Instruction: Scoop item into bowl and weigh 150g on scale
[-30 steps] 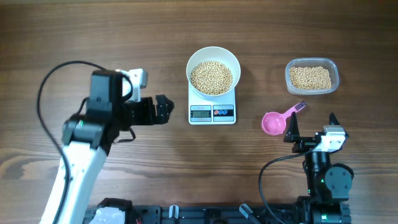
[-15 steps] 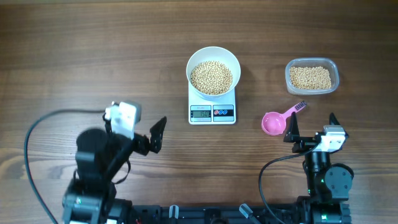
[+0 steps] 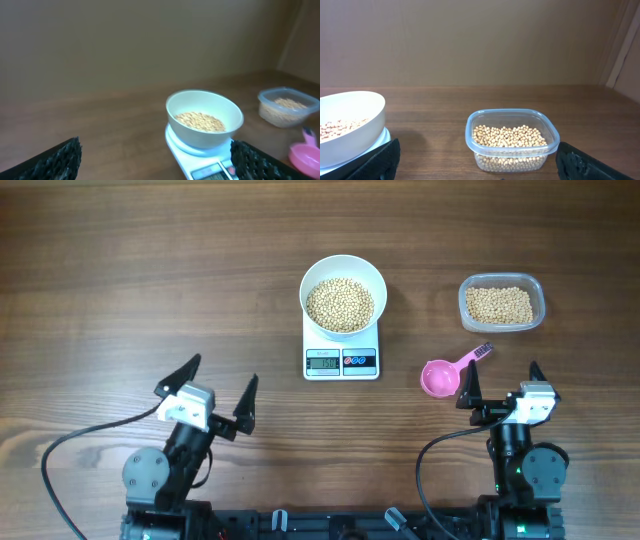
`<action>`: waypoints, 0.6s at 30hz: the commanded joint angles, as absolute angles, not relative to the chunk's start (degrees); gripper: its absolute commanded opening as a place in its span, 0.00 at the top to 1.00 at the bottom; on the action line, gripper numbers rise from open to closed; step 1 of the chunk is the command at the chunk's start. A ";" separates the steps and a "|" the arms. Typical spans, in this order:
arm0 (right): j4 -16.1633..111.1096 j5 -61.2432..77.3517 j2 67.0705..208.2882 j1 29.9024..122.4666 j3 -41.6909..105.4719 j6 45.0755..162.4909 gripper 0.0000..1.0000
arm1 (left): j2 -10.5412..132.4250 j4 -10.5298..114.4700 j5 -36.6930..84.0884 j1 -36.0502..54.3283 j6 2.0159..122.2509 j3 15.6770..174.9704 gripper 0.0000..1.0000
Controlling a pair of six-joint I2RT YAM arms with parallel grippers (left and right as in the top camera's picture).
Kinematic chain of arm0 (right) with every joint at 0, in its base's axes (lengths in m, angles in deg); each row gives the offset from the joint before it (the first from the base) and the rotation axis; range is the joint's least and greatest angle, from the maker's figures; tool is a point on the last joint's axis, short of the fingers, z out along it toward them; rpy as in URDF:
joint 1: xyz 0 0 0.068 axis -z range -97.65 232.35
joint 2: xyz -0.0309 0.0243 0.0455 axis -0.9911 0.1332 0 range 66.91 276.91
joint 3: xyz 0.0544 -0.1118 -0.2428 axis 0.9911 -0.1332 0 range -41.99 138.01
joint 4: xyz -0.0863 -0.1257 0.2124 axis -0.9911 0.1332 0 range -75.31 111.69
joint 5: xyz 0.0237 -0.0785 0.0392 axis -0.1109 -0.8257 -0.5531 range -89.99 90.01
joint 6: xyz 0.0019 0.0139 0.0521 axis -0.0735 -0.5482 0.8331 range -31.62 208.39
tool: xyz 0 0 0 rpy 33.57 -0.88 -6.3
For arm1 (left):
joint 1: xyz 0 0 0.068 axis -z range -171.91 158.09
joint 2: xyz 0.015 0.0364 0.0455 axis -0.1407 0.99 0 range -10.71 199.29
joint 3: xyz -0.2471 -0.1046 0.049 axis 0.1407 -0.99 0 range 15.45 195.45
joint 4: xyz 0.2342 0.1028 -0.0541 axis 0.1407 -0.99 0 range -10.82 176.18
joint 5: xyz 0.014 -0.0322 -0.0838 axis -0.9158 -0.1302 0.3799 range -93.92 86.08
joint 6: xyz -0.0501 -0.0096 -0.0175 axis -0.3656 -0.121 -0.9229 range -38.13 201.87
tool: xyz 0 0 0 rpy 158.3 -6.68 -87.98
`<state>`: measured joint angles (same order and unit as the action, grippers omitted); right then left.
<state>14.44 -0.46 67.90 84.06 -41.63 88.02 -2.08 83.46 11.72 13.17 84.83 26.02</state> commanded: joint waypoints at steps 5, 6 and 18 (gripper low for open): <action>14.33 -0.15 67.18 84.30 -41.69 87.04 0.00 | -6.26 87.89 7.96 10.40 81.23 21.34 0.00; 14.33 -0.13 67.18 84.30 -41.69 87.06 0.00 | -6.98 88.22 7.98 10.37 81.20 20.70 0.00; 14.33 -0.13 67.18 84.30 -41.69 87.04 0.00 | -10.04 93.90 7.28 9.98 81.18 15.76 0.00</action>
